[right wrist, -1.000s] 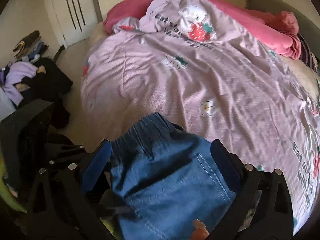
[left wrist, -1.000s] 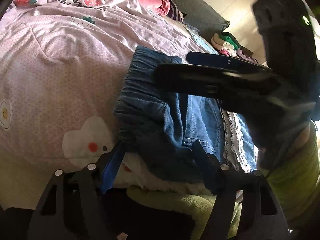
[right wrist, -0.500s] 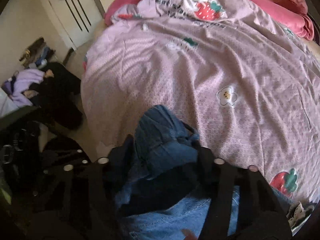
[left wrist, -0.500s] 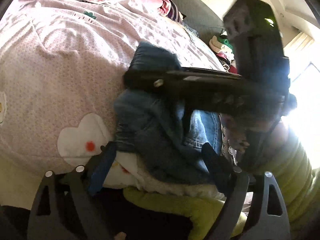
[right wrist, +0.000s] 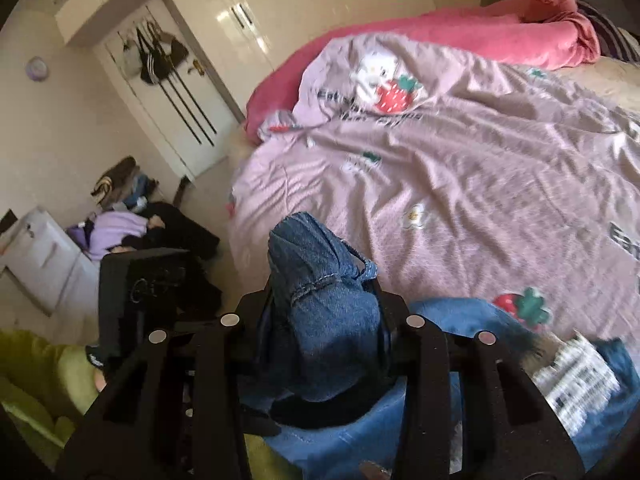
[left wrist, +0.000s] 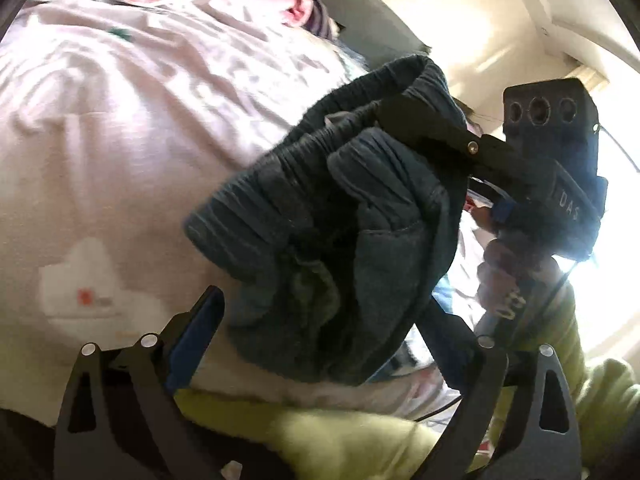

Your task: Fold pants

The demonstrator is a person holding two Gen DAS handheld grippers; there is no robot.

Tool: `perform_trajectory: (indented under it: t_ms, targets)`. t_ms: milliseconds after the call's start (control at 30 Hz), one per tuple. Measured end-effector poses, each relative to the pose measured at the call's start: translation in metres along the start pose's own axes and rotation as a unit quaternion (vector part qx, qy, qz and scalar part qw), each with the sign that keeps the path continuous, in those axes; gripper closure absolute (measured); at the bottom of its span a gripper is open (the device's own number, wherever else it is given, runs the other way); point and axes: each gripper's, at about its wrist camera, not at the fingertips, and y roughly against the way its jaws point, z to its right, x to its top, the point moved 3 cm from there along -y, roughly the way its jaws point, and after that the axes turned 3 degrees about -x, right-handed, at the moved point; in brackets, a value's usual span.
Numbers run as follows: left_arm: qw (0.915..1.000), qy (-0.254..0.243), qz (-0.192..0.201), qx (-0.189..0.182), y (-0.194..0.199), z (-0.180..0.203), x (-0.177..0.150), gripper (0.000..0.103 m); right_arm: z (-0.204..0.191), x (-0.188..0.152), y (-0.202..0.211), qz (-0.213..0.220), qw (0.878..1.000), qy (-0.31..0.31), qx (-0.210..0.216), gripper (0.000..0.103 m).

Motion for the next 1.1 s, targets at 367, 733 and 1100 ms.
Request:
perform_trajectory:
  t_ms: [367, 733, 1100]
  targets:
    - [0.9952, -0.085, -0.023, -0.045, -0.036, 0.091, 0.002, 0.011, 0.042, -0.021, 0.067, 0.057, 0.998, -0.037, -0.014, 0.067]
    - [0.9775, -0.158, -0.121, -0.069, -0.105, 0.135, -0.034, 0.009, 0.099, -0.09, 0.139, 0.099, 0.976, -0.145, -0.13, 0.036]
    - [0.9735, -0.188, -0.124, -0.038, -0.106, 0.138, -0.045, 0.007, 0.118, -0.122, 0.11, 0.008, 0.954, -0.128, -0.27, 0.029]
